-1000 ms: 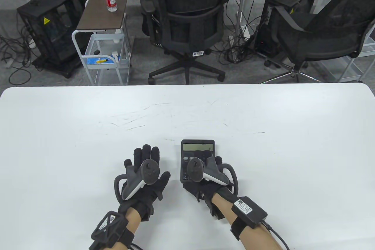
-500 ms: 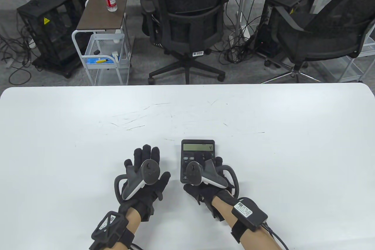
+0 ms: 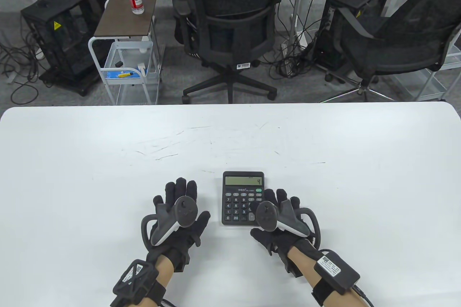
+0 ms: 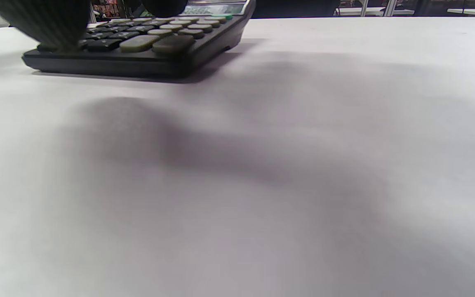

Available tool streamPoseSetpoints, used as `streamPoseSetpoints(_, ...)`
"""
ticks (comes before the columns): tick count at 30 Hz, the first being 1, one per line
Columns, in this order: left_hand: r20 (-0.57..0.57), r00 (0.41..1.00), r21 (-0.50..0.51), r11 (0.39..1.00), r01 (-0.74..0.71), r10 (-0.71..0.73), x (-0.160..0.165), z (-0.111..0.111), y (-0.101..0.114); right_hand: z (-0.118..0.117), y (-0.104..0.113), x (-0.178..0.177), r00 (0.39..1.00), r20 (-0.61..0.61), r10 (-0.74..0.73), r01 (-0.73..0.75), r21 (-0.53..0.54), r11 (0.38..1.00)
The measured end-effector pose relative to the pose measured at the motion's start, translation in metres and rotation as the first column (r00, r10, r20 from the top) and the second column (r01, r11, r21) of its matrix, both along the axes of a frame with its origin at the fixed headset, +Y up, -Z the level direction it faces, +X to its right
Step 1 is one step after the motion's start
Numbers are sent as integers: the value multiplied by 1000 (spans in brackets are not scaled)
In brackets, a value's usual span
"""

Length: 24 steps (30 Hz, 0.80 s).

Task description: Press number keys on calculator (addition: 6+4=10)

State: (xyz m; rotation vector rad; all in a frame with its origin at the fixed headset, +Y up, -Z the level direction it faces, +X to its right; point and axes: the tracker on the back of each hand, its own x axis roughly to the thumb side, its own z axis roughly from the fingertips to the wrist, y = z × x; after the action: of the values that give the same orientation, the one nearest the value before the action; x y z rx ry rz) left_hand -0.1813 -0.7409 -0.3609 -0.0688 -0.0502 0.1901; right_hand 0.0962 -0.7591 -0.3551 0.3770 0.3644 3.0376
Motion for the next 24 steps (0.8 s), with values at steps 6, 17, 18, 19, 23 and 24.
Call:
streamPoseSetpoints(6,-5,1000,-1,1000,7,-7,1,0,0,9,0,13,1000,-3,-5,5,-26,1000)
streamPoseSetpoints(17,-4,1000,-4,1000,8,-8,2,1,0,18,-6,17,1000,-12,-28,28,-45,999)
streamPoseSetpoints(18,-4,1000,-4,1000,9,-9,2,1,0,18,-7,17,999,-12,-31,30,-43,999)
streamPoseSetpoints(19,-4,1000,-4,1000,9,-9,2,1,0,18,-7,17,999,-12,-31,31,-43,999)
streamPoseSetpoints(23,-5,1000,-4,1000,8,-8,1,1,0,19,-11,18,1000,-2,-24,24,-59,998)
streamPoseSetpoints(24,-4,1000,-4,1000,8,-8,2,1,0,19,-12,19,1000,2,-21,21,-62,998)
